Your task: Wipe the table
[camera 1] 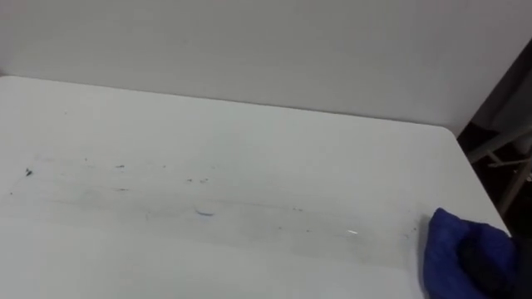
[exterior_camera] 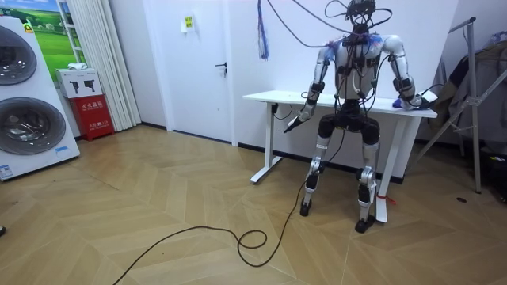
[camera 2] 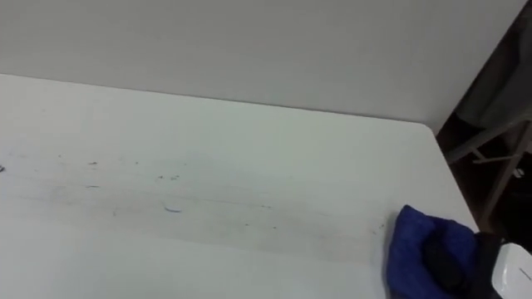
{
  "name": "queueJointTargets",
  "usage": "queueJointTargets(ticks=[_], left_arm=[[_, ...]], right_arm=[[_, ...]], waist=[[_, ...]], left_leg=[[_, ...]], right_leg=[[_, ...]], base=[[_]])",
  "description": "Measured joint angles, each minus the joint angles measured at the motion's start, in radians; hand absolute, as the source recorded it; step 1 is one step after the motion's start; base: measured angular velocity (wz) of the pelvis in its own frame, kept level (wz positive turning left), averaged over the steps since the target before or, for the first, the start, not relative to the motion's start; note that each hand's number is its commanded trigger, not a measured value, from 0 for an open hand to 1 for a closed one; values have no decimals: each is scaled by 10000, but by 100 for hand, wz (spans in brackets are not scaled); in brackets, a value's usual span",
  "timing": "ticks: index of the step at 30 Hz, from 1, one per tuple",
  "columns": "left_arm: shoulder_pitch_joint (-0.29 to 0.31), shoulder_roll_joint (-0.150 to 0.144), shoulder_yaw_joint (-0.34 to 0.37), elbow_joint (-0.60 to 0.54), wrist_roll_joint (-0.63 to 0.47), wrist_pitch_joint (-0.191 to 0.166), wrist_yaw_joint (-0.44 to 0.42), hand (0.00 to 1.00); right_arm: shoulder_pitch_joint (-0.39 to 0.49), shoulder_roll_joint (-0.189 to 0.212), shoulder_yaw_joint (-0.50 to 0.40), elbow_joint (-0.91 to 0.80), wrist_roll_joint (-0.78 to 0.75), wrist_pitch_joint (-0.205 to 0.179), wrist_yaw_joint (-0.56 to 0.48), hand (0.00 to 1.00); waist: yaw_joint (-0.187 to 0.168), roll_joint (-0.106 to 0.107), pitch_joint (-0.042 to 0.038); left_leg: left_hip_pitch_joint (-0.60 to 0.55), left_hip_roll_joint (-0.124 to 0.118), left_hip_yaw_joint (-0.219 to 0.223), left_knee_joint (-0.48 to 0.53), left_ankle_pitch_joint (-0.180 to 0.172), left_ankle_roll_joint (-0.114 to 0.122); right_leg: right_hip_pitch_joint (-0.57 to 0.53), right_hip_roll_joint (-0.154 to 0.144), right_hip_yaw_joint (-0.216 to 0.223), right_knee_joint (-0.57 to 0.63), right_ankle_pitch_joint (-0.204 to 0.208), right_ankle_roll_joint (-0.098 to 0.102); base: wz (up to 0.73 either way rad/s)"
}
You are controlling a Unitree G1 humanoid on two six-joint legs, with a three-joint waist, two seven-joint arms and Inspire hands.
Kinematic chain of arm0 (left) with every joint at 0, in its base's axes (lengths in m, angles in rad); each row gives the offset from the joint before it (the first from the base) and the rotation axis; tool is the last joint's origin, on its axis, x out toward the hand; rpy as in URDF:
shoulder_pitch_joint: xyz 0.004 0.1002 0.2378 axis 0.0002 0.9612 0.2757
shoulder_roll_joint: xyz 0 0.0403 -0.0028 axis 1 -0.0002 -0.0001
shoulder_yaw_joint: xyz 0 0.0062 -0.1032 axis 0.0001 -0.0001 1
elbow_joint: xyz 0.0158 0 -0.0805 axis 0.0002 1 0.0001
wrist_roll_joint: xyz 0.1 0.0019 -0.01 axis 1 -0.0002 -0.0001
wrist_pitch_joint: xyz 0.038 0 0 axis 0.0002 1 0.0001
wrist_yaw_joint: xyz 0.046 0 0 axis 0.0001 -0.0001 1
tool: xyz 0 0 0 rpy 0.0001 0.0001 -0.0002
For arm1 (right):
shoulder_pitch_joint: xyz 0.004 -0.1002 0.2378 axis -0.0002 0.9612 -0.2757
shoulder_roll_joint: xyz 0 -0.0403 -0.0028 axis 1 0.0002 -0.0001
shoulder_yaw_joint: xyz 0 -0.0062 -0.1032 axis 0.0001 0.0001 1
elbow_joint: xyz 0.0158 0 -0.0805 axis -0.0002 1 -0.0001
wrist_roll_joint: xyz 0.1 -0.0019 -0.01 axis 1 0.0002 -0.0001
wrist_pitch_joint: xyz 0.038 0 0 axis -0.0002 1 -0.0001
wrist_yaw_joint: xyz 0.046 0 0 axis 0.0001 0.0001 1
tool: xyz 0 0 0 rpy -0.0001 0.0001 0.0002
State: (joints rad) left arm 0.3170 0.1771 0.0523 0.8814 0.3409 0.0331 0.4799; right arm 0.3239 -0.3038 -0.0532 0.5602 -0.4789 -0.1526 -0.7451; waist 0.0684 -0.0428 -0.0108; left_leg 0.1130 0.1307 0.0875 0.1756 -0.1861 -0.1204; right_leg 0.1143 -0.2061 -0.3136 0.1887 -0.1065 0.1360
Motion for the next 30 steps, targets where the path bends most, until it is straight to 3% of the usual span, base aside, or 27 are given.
queueJointTargets(ticks=[1, 3, 5, 12, 19, 30], left_arm=[[-10, 1, 1, 0, -74, -9, 20, 0], [-42, 12, -45, 0, -374, -157, 162, 0], [-68, 20, -239, 0, -667, -300, 197, 0], [-149, 9, -574, 1, -787, -542, 200, 0], [-326, 9, -650, 1, -1126, -812, 165, 0], [-488, 22, -569, -41, -1132, -904, -140, 0]], right_arm=[[-27, -1, 0, -78, 0, 15, 36, 76], [-108, -1, 119, -262, 2, 24, 73, 45], [-120, 3, 211, -375, 9, 17, 88, 0], [-318, -85, 767, -740, -658, 173, 706, 0], [-339, 82, 1320, -1541, -1634, 183, 1183, 0], [-392, 52, 1325, -1988, -1567, 182, 1831, 0]], waist=[[5, 11, 47], [-2, -5, 111], [-7, -15, 150], [-15, -20, 154], [-16, -20, 149], [-61, -45, 155]], left_leg=[[34, -1, 46, -26, 0, 0], [8, -1, 148, -89, 1, 2], [-42, 3, 194, -102, 1, 2], [-149, 95, 380, -137, -2, -6], [-115, 101, 429, -139, 20, 28], [126, 101, 646, -249, 20, 28]], right_leg=[[-23, 6, 64, 2, 9, 0], [-179, 28, 195, -1, 48, -10], [-274, 42, 263, -1, 52, -9], [-512, 161, 450, -24, 83, -52], [-503, 168, 487, -30, 85, -55], [-494, 188, 718, 3, 85, -54]], base=[[-30], [-21], [-10], [-8], [0], [-5]])
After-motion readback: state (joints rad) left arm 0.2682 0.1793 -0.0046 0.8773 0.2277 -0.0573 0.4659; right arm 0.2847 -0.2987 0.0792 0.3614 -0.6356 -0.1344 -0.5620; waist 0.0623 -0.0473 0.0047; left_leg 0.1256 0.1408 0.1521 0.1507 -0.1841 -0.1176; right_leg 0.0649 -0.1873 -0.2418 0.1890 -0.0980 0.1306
